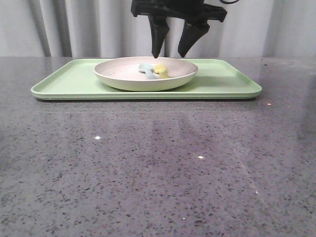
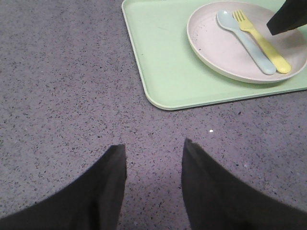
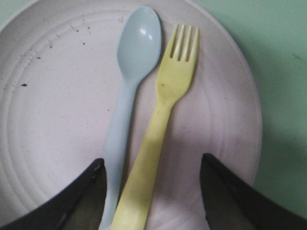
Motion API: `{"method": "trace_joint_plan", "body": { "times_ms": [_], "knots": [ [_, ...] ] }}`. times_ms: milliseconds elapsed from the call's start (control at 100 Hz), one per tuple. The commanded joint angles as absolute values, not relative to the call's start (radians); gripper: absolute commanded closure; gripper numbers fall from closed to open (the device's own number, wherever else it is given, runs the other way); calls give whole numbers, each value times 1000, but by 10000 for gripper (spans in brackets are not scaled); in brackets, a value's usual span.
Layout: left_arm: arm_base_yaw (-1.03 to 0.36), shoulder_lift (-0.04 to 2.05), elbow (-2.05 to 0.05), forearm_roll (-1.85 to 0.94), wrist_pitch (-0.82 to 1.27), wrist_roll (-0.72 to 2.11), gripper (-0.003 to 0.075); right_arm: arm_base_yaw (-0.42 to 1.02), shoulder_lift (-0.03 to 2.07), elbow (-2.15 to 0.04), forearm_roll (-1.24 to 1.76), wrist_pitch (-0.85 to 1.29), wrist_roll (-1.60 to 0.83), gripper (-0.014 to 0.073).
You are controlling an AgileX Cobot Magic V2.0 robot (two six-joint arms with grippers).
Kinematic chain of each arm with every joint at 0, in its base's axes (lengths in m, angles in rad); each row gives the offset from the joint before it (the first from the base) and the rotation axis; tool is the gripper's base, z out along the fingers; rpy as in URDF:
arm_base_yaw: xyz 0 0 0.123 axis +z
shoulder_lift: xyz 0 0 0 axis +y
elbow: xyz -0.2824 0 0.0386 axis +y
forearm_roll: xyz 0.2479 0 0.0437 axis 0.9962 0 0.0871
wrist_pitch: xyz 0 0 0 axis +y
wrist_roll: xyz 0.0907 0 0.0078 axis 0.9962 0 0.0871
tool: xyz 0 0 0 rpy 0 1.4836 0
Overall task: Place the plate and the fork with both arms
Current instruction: 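Lower the right gripper into the plate over the yellow fork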
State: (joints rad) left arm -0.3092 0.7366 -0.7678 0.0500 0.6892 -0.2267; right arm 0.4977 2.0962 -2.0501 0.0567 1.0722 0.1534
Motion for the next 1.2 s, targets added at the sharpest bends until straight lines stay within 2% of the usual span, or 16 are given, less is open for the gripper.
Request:
{"method": "trace_joint_plan", "body": {
  "times_ms": [0, 1190],
  "knots": [
    [-315, 733, -792, 46, 630, -233, 438, 493, 2056, -2087, 53, 1045, 160, 160],
    [-315, 733, -792, 44, 630, -233, 438, 492, 2116, -2094, 52, 1063, 160, 160]
  ]
}}
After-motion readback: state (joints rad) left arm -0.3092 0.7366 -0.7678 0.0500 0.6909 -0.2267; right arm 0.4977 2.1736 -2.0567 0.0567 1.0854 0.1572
